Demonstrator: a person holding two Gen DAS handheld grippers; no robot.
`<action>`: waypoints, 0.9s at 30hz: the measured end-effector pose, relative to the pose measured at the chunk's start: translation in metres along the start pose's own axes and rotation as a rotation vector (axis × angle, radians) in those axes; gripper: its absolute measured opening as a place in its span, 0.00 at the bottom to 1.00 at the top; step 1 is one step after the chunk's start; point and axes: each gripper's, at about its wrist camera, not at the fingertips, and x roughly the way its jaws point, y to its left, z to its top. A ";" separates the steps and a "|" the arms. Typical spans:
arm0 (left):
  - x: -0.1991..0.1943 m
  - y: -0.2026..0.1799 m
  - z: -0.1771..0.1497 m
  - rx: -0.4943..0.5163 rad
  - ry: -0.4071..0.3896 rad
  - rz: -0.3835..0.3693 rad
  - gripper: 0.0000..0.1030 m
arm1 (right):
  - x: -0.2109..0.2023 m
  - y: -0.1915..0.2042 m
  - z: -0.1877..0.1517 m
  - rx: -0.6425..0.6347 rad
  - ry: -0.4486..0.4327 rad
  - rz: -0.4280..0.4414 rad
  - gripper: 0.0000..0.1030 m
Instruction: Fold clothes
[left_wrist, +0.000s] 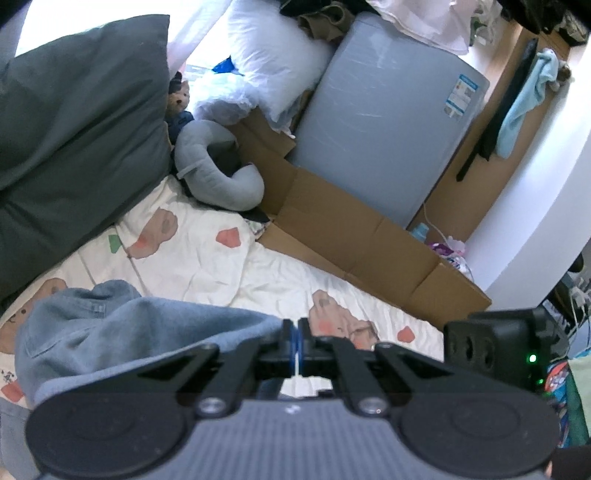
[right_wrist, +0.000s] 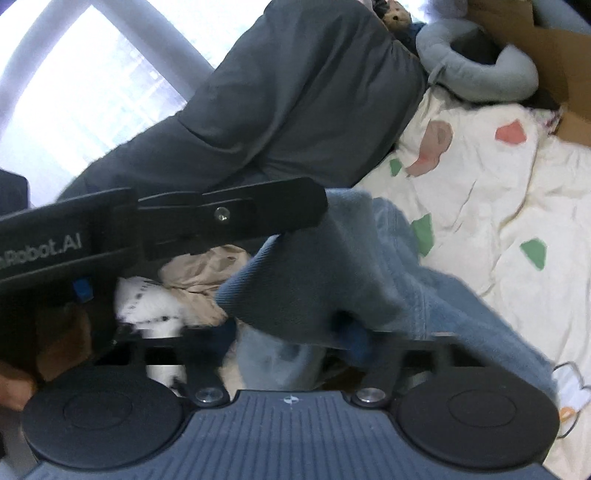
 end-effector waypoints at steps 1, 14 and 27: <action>0.000 0.001 0.001 -0.001 0.002 0.004 0.00 | 0.001 0.001 0.001 -0.005 -0.002 -0.021 0.15; -0.006 0.000 0.022 -0.029 0.016 0.162 0.41 | -0.042 -0.020 0.001 0.070 -0.054 -0.094 0.02; -0.055 0.056 -0.008 -0.163 0.032 0.409 0.64 | -0.105 -0.067 0.012 0.145 -0.117 -0.268 0.01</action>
